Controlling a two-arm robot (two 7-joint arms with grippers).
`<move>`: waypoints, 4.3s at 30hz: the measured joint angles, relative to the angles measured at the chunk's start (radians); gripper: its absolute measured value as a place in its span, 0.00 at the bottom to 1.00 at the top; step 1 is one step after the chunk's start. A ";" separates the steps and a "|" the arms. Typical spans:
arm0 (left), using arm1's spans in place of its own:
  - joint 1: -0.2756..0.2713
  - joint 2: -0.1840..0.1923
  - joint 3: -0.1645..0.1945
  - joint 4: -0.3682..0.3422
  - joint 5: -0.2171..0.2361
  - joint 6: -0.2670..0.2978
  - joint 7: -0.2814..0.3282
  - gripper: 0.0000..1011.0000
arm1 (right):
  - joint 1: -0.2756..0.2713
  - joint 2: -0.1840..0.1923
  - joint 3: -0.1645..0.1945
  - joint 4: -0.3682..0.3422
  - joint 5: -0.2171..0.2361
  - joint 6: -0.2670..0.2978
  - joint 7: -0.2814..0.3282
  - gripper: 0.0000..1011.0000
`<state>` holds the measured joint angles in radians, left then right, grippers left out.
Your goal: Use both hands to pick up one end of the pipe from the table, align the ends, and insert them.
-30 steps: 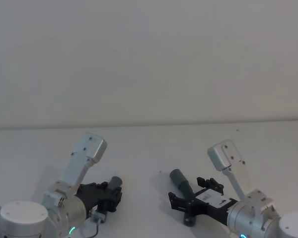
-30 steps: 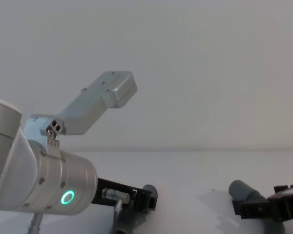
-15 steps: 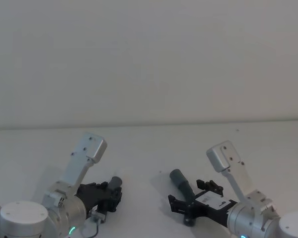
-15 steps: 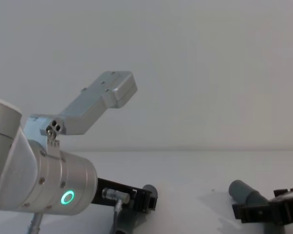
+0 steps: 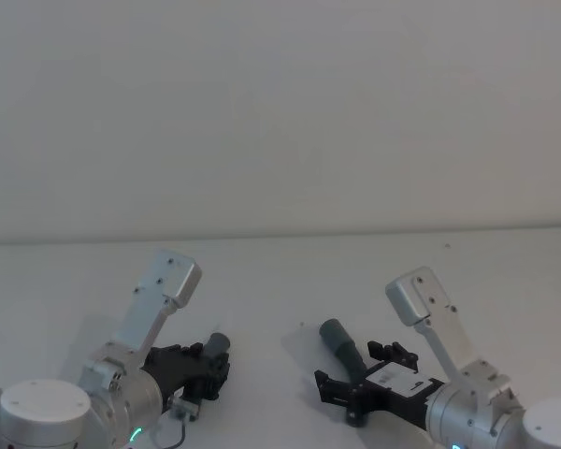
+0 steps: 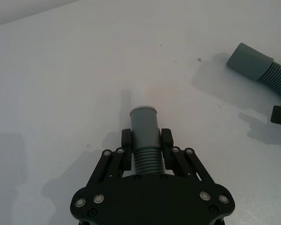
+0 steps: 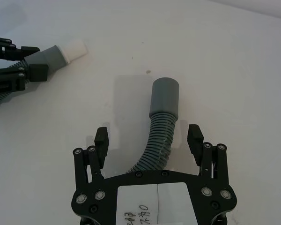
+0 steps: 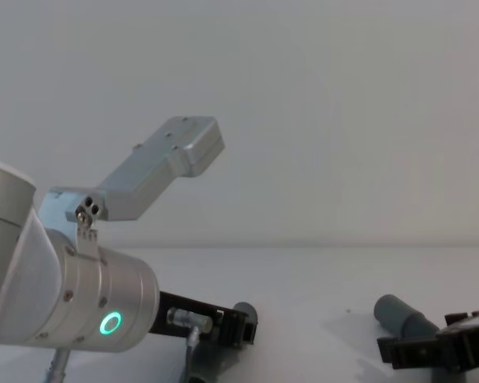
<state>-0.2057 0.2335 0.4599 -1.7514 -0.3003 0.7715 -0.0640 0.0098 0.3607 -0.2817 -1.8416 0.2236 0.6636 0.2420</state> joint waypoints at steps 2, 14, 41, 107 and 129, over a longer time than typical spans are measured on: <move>0.000 0.000 0.000 0.000 0.000 0.000 0.000 0.36 | 0.000 -0.001 0.000 0.000 -0.001 0.001 0.001 0.99; 0.000 0.000 0.000 0.000 0.000 0.000 0.000 0.36 | 0.001 -0.003 0.000 0.002 -0.005 0.005 0.005 0.99; 0.000 0.000 0.000 0.000 0.000 0.000 0.000 0.36 | 0.002 -0.004 0.000 0.003 -0.007 0.007 0.008 0.37; -0.051 0.003 0.033 -0.012 0.036 -0.033 -0.049 0.36 | -0.014 0.078 0.057 -0.004 -0.008 -0.154 0.077 0.26; -0.156 0.129 0.086 0.035 0.041 -0.127 -0.294 0.36 | 0.016 0.249 0.065 0.000 0.039 -0.253 0.284 0.26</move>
<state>-0.3617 0.3622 0.5458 -1.7161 -0.2588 0.6443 -0.3575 0.0262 0.6098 -0.2168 -1.8414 0.2625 0.4107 0.5262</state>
